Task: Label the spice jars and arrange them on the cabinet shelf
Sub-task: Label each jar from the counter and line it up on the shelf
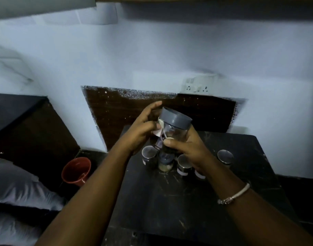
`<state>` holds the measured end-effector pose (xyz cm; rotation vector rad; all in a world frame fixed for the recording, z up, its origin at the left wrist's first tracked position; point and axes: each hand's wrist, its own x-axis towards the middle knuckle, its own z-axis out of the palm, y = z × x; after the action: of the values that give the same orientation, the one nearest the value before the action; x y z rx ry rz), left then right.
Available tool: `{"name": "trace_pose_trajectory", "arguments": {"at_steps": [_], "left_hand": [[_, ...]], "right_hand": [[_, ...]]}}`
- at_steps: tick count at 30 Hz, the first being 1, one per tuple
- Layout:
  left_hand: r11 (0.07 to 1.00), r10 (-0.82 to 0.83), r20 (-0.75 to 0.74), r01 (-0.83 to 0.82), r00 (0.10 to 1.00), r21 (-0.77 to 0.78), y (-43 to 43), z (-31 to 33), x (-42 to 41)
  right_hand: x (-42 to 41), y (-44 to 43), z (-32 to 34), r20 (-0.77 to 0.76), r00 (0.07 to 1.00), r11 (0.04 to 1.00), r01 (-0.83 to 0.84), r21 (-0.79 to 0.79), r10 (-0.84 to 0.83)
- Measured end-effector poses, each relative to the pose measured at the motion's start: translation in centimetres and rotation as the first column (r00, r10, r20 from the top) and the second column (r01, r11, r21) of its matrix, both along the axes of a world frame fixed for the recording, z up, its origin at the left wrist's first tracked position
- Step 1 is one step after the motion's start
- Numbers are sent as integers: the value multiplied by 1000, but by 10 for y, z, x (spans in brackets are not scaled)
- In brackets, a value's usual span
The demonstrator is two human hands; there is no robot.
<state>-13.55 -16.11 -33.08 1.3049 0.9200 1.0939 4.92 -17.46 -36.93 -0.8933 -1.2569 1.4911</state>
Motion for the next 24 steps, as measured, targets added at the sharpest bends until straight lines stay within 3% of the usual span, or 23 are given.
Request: {"name": "trace_pose_trajectory", "arguments": {"at_steps": [2,4,6,7,8,10,12,14,15,17,20,22,24], "left_hand": [[995,55,-20,-54,998,79,-13,11,17],[982,110,-32,-103,993,157,-23,18,33],[955,203,-22,-193,979,225,-26,26,42],[948,228,22,-227,973,221,-26,33,42],[954,222,92,-236,971,187,-27,41,39],[981,143,283,-174,948,88,-24,54,29],[997,38,412,-64,911,48,-23,61,25],[997,-75,472,52,878,61,-24,65,30],[992,-130,496,111,859,68,-26,66,34],[982,-187,515,173,837,77,-31,69,41],[1000,-8,446,-4,895,25,-33,75,44],[993,54,348,-85,936,76,-33,77,44],[980,75,184,-107,980,168,-36,78,47]], "right_hand": [[-4,-6,14,178,962,972,182,150,-208],[-9,-18,22,413,790,874,305,377,-454],[-14,-34,32,490,638,778,300,552,-594],[-14,-39,35,493,616,750,262,607,-614],[-11,-43,39,483,637,741,219,635,-601],[2,-48,49,373,826,828,184,529,-422],[14,-48,61,14,997,969,74,235,-79],[21,-47,66,-342,931,990,-143,-10,131],[22,-48,68,-390,902,976,-215,-39,183],[19,-51,67,-350,911,973,-233,-6,216],[16,-55,67,-201,976,995,-73,69,85],[14,-56,70,-9,991,976,133,173,-134],[9,-58,79,260,858,868,338,364,-443]]}}
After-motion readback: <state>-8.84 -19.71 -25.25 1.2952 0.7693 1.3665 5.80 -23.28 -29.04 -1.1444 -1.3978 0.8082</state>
